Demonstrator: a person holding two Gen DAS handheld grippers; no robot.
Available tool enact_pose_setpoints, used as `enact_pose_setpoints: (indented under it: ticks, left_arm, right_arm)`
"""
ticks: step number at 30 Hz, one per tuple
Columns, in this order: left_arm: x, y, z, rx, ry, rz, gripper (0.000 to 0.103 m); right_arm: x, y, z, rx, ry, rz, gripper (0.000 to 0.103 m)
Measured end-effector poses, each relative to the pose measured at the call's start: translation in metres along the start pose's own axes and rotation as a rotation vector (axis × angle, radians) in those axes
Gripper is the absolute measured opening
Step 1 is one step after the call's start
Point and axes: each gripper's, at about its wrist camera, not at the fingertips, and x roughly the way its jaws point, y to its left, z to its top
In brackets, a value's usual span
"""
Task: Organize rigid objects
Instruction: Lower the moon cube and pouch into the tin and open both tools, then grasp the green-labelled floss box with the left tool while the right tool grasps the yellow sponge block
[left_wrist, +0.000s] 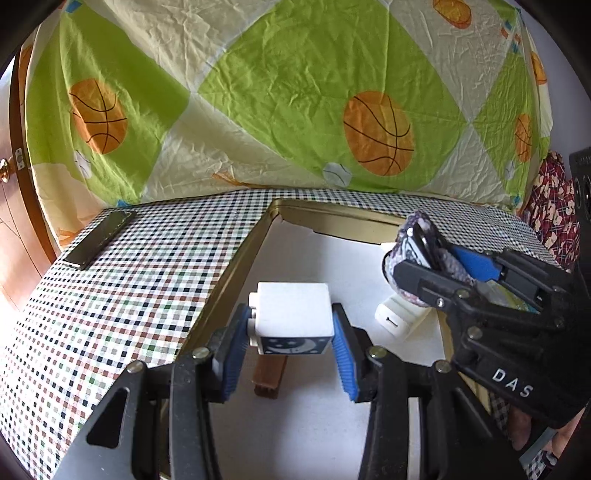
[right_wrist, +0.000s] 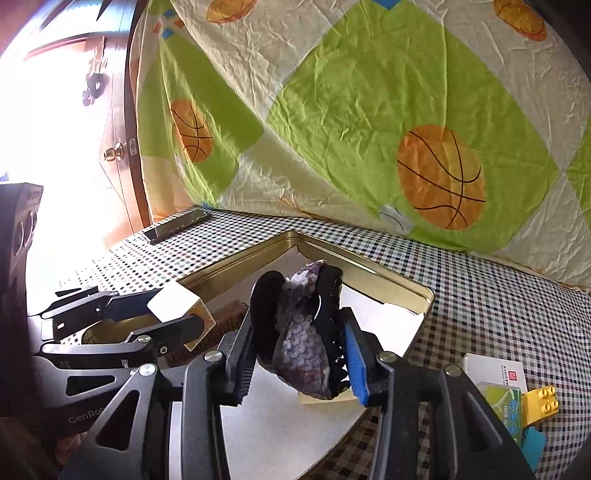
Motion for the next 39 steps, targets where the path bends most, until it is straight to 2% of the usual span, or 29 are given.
enact_pose_setpoints:
  ticks: [2,4,6,8,10,12,16,21,24,29,34,37,38,39]
  left_arm:
    - [0.004,0.002,0.0,-0.005,0.011,0.007,0.043]
    - [0.006,0.005,0.0,-0.014,0.011,0.02,0.043]
    - [0.005,0.006,-0.002,-0.017,0.008,0.015,0.044]
    - [0.0,0.005,-0.004,-0.021,-0.005,0.013,0.049]
    - [-0.012,0.004,-0.007,-0.037,-0.041,0.001,0.065]
    - [-0.026,-0.002,-0.011,-0.044,-0.082,-0.008,0.076]
    - [-0.049,-0.025,-0.019,-0.049,-0.149,-0.055,0.093]
    - [-0.06,-0.074,-0.024,-0.003,-0.178,-0.126,0.099]
    - [-0.057,-0.1,-0.026,0.031,-0.169,-0.149,0.1]
    - [-0.05,-0.125,-0.027,0.054,-0.144,-0.163,0.1]
    - [-0.044,-0.134,-0.027,0.061,-0.134,-0.155,0.102]
    - [-0.043,-0.135,-0.026,0.061,-0.128,-0.158,0.102]
    - [-0.043,-0.136,-0.026,0.063,-0.127,-0.161,0.102]
    - [-0.043,-0.138,-0.026,0.067,-0.125,-0.163,0.102]
  right_arm:
    - [0.007,0.002,-0.001,-0.001,0.022,0.017,0.047]
    - [0.005,0.004,-0.002,-0.007,0.008,0.013,0.051]
    - [-0.002,0.004,-0.002,-0.01,-0.011,0.003,0.061]
    - [-0.015,0.001,-0.004,-0.004,-0.038,-0.006,0.063]
    - [-0.033,-0.004,-0.011,-0.007,-0.064,-0.021,0.063]
    - [-0.056,-0.011,-0.022,-0.024,-0.089,-0.061,0.063]
    - [-0.101,-0.047,-0.047,0.001,-0.105,-0.183,0.063]
    - [-0.134,-0.112,-0.079,0.187,-0.043,-0.261,0.063]
    - [-0.132,-0.129,-0.092,0.218,0.023,-0.266,0.063]
    - [-0.119,-0.13,-0.096,0.228,0.09,-0.217,0.063]
    - [-0.104,-0.129,-0.101,0.231,0.158,-0.201,0.063]
    - [-0.095,-0.134,-0.109,0.256,0.229,-0.179,0.063]
    - [-0.095,-0.136,-0.109,0.265,0.237,-0.168,0.058]
    - [-0.095,-0.137,-0.109,0.262,0.239,-0.178,0.049]
